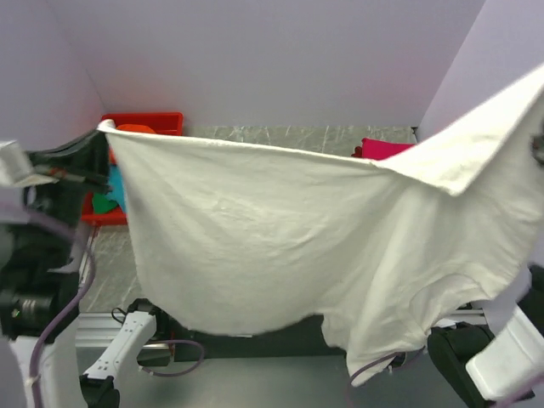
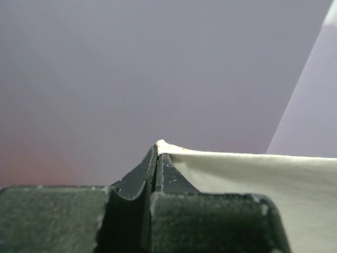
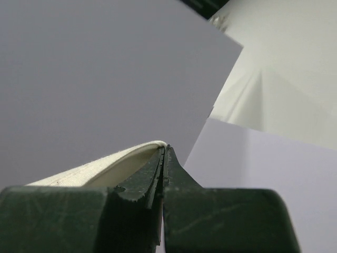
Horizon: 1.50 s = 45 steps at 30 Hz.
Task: Fold and stack the t-shirts
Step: Flatten the tshirt out
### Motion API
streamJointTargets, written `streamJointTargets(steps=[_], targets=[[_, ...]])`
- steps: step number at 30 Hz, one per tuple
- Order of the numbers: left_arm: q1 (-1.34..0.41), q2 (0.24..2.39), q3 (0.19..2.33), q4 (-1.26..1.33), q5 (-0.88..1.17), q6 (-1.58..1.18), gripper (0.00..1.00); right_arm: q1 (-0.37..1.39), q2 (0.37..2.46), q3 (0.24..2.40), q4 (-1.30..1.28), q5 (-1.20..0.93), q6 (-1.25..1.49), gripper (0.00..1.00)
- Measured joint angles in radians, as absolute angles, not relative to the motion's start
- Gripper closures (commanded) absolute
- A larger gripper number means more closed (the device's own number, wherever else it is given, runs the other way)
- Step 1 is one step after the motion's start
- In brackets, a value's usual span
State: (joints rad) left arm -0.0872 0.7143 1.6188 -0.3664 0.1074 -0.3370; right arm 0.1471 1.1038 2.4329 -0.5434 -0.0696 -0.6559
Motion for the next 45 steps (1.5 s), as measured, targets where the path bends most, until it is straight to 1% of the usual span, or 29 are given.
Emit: streamJointTargets(steps=[4, 7, 10, 12, 16, 19, 21, 23, 28, 33, 37, 42, 45], targets=[[-0.086, 0.719, 1.402, -0.344, 0.098, -0.335, 1.0, 0.146, 1.169, 2.254, -0.466, -0.095, -0.651, 1.0], [-0.085, 0.755, 1.213, -0.33, 0.064, -0.334, 1.0, 0.146, 1.288, 2.107, -0.403, -0.131, -0.638, 1.0], [-0.084, 0.872, 1.082, -0.321, 0.024, -0.333, 1.0, 0.146, 1.473, 1.999, -0.361, -0.164, -0.632, 1.0], [-0.083, 0.996, 1.048, -0.319, 0.001, -0.33, 1.0, 0.146, 1.645, 1.975, -0.345, -0.174, -0.635, 1.0], [-0.083, 1.341, 1.074, -0.322, -0.052, -0.325, 1.0, 0.149, 2.019, 1.979, -0.36, -0.162, -0.669, 1.0], [-0.082, 1.596, 1.18, -0.336, -0.079, -0.325, 1.0, 0.153, 2.236, 2.035, -0.392, -0.134, -0.686, 1.0], [-0.082, 1.721, 1.251, -0.331, -0.088, -0.323, 1.0, 0.156, 2.346, 2.084, -0.402, -0.113, -0.686, 1.0], [-0.082, 1.806, 1.312, -0.331, -0.097, -0.318, 1.0, 0.159, 2.385, 2.102, -0.408, -0.095, -0.682, 1.0], [-0.082, 1.854, 1.419, -0.333, -0.107, -0.289, 1.0, 0.162, 2.359, 2.141, -0.368, -0.068, -0.669, 1.0], [-0.082, 1.768, 1.407, -0.305, -0.09, -0.266, 1.0, 0.162, 2.234, 2.135, -0.374, -0.076, -0.648, 1.0], [-0.083, 1.548, 1.33, -0.303, -0.051, -0.253, 1.0, 0.162, 2.016, 2.116, -0.446, -0.121, -0.619, 1.0], [-0.108, 1.156, 1.318, -0.262, 0.009, -0.249, 1.0, 0.178, 1.585, 2.091, -0.501, -0.163, -0.592, 1.0], [-0.134, 0.97, 1.357, -0.234, 0.046, -0.255, 0.99, 0.199, 1.349, 2.132, -0.518, -0.173, -0.579, 1.0]])
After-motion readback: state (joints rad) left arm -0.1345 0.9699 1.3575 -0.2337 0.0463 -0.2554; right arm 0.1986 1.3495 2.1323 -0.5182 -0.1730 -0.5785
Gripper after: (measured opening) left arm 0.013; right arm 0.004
